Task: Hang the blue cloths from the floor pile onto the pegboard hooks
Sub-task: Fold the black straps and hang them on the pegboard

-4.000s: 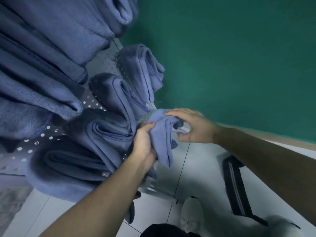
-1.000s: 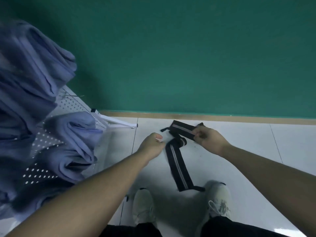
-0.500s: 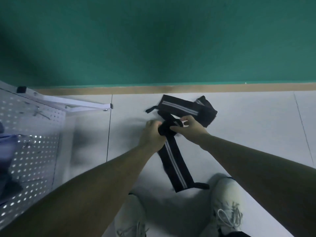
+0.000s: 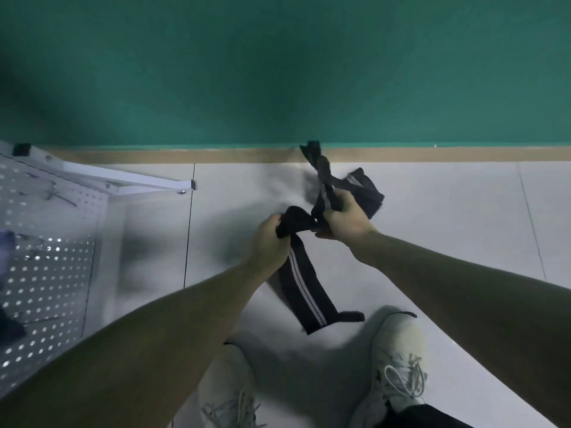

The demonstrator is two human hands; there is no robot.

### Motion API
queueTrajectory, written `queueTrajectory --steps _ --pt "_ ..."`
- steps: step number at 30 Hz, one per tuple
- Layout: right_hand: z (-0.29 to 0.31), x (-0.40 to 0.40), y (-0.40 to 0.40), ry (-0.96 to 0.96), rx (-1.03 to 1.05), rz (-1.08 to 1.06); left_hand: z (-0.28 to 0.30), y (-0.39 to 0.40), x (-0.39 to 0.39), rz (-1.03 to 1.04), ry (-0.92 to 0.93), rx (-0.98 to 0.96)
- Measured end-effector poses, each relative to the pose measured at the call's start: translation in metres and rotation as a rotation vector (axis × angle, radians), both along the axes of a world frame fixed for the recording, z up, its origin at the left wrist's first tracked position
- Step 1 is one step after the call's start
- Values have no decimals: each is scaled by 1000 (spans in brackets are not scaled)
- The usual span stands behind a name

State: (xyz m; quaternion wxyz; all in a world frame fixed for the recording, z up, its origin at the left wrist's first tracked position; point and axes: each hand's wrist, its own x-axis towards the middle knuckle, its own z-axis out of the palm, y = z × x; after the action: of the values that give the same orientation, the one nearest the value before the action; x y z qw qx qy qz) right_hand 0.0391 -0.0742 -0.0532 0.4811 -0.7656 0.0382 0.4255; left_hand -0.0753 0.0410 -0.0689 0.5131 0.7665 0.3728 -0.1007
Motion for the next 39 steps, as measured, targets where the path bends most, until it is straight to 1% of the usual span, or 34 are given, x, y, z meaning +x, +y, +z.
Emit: queueTrajectory --steps 3,5,8,11,14,18,21,25,29,30,31,32,33,34,35,36,37,39 --pt "37 2 0 4 63 -86 38 3 -4 -8 -43 44" --pt "65 1 -2 2 118 -88 63 5 -9 -39 -32 83" --pt "106 -3 -8 2 177 -97 100 7 -20 -51 -2 80" --pt "145 -7 -18 73 223 -162 138 9 -30 -43 -68 87" --pt "183 -13 -30 139 278 -225 181 8 -39 23 -125 63" --pt "233 -22 -46 150 368 -277 234 -1 -53 88 -254 16" --pt "267 -35 -61 172 437 -293 266 -7 -65 102 -308 -2" --pt "295 -48 -80 222 497 -332 304 -14 -76 120 -422 67" --pt "309 -64 -94 273 419 -358 339 -20 -78 207 -434 145" --pt "310 -69 -96 259 380 -350 346 -21 -79 206 -435 156" --pt "311 -75 -97 199 327 -314 354 -23 -81 187 -431 161" --pt "311 -80 -96 91 264 -249 360 -25 -82 155 -430 163" --pt "313 -85 -93 -56 212 -164 367 -27 -84 109 -431 172" --pt "316 -90 -88 -202 198 -88 372 -28 -86 53 -432 181" --pt "323 -96 -83 -302 244 -28 377 -30 -88 -6 -430 187" --pt "330 -102 -76 -348 322 22 382 -31 -90 -62 -430 192" --pt "336 -107 -70 -357 400 68 387 -33 -92 -112 -435 206" --pt "347 -116 -60 -362 460 155 395 -34 -95 -174 -451 259"
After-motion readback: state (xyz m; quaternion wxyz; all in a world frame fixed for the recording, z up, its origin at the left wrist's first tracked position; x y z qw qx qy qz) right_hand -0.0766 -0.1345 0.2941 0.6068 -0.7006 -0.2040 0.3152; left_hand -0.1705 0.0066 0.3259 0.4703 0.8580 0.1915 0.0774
